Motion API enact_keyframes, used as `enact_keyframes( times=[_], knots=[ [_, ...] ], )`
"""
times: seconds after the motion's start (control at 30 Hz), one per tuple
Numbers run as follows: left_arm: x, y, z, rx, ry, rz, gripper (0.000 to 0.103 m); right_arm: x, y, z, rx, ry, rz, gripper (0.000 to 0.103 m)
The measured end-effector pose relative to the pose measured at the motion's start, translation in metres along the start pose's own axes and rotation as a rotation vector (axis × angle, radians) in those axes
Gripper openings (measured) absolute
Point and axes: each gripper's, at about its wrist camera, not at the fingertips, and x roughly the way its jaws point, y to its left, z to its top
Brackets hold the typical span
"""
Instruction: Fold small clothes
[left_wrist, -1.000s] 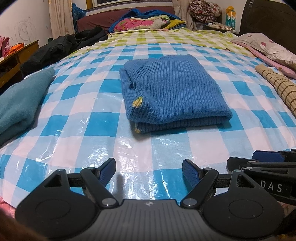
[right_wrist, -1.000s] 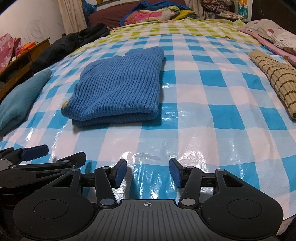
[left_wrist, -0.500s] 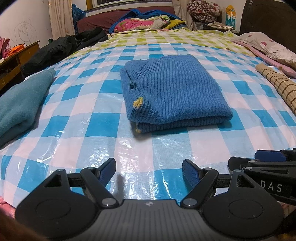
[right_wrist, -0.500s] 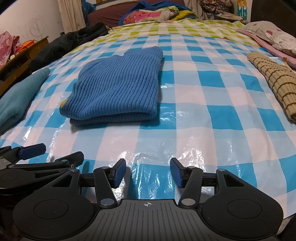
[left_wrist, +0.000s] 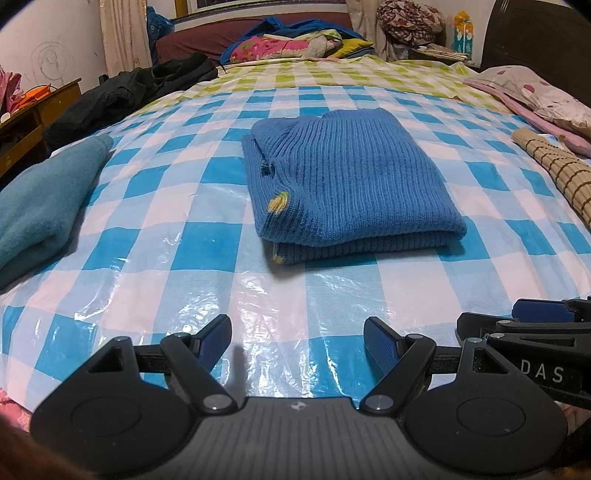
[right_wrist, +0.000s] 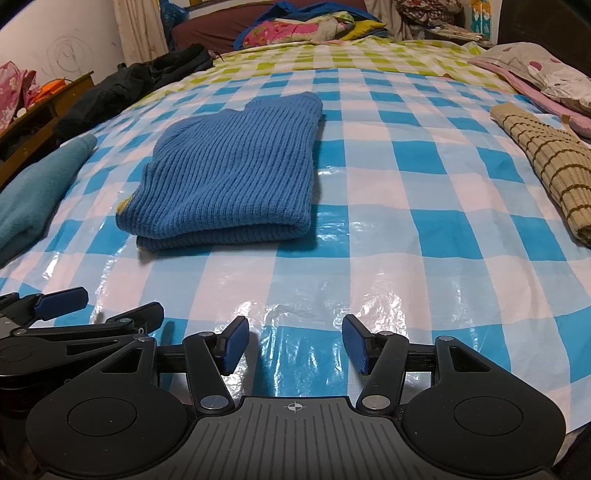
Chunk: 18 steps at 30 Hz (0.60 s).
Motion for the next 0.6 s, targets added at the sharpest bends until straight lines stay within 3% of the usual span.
enact_keyframes(
  times=[0.6],
  knots=[
    [-0.0003,-0.0004,0.0007,-0.003,0.006,0.004,0.083,0.0001,0.0004,0.0004,-0.001,0.000,0.000,0.057]
  ],
)
